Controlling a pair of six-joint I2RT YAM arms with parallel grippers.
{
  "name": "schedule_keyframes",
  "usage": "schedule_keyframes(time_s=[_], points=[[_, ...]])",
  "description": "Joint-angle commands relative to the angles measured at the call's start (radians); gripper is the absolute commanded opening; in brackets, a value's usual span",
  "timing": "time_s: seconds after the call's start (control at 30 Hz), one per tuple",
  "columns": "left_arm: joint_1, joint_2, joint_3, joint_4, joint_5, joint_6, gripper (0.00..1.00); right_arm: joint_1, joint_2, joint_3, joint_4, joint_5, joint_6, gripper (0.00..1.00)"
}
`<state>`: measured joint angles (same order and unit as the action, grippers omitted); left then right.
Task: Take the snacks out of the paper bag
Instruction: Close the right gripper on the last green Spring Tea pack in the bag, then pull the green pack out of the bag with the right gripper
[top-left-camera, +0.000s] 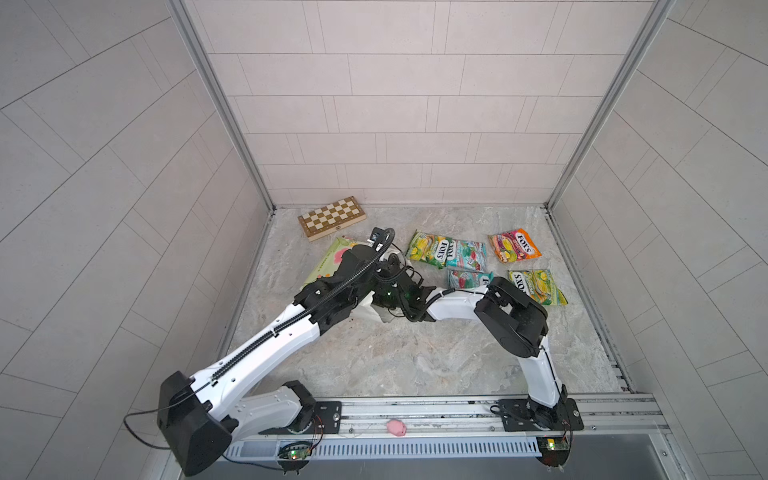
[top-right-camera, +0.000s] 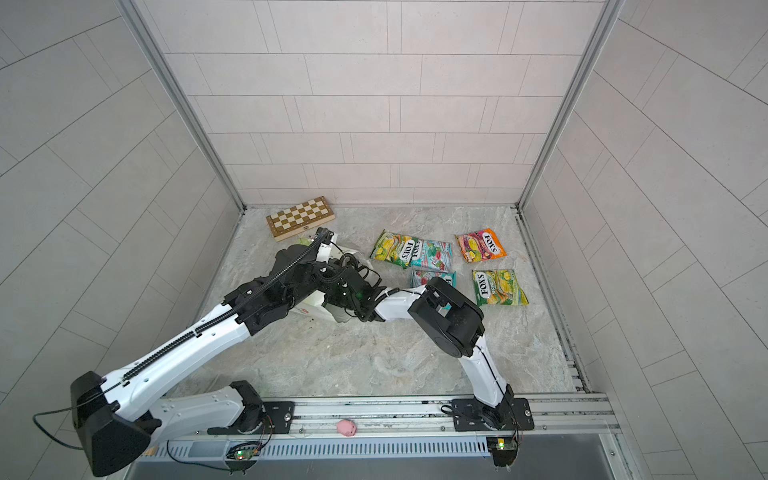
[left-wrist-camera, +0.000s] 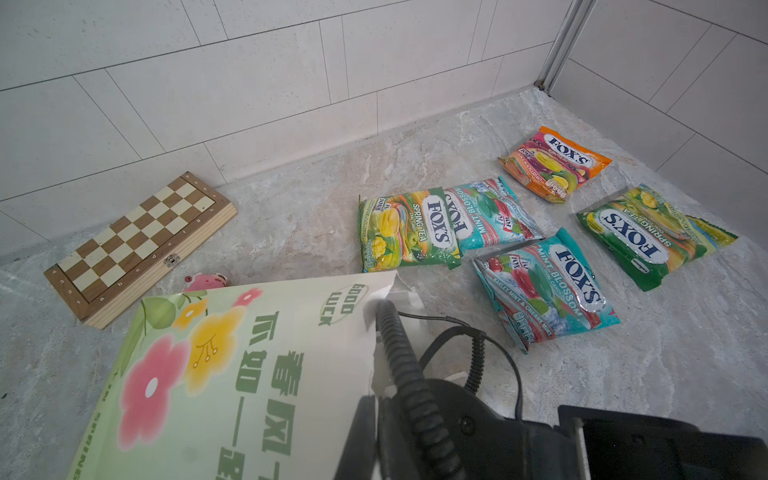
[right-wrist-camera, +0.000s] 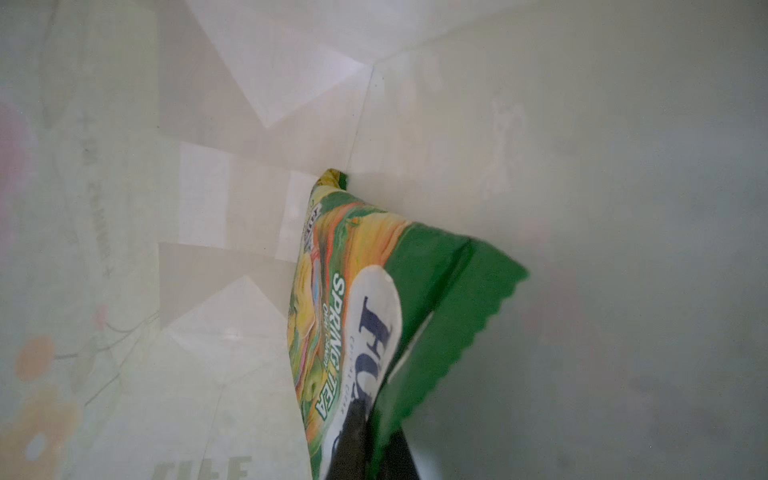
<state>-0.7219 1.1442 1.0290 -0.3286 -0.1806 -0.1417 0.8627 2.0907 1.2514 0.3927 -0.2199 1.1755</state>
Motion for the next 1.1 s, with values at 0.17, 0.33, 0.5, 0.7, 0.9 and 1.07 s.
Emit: schedule_keyframes(time_s=[0.17, 0.33, 0.5, 0.7, 0.9, 1.07], points=[[0.000, -0.007, 0.022, -0.035, -0.062, 0.006, 0.00, -0.025, -0.147, -0.100, -0.032, -0.002, -0.094, 0.00], [0.000, -0.007, 0.027, -0.046, -0.083, 0.013, 0.00, -0.025, -0.245, -0.128, -0.181, -0.003, -0.194, 0.00], [-0.001, -0.009, 0.028, -0.047, -0.094, 0.017, 0.00, -0.025, -0.349, -0.169, -0.275, 0.028, -0.277, 0.00], [-0.001, -0.008, 0.025, -0.047, -0.102, 0.018, 0.00, -0.028, -0.465, -0.200, -0.374, 0.060, -0.349, 0.00], [0.000, -0.006, 0.026, -0.050, -0.108, 0.020, 0.00, -0.044, -0.592, -0.240, -0.434, 0.067, -0.423, 0.00], [0.000, -0.003, 0.026, -0.050, -0.115, 0.019, 0.00, -0.050, -0.730, -0.268, -0.495, 0.097, -0.511, 0.00]])
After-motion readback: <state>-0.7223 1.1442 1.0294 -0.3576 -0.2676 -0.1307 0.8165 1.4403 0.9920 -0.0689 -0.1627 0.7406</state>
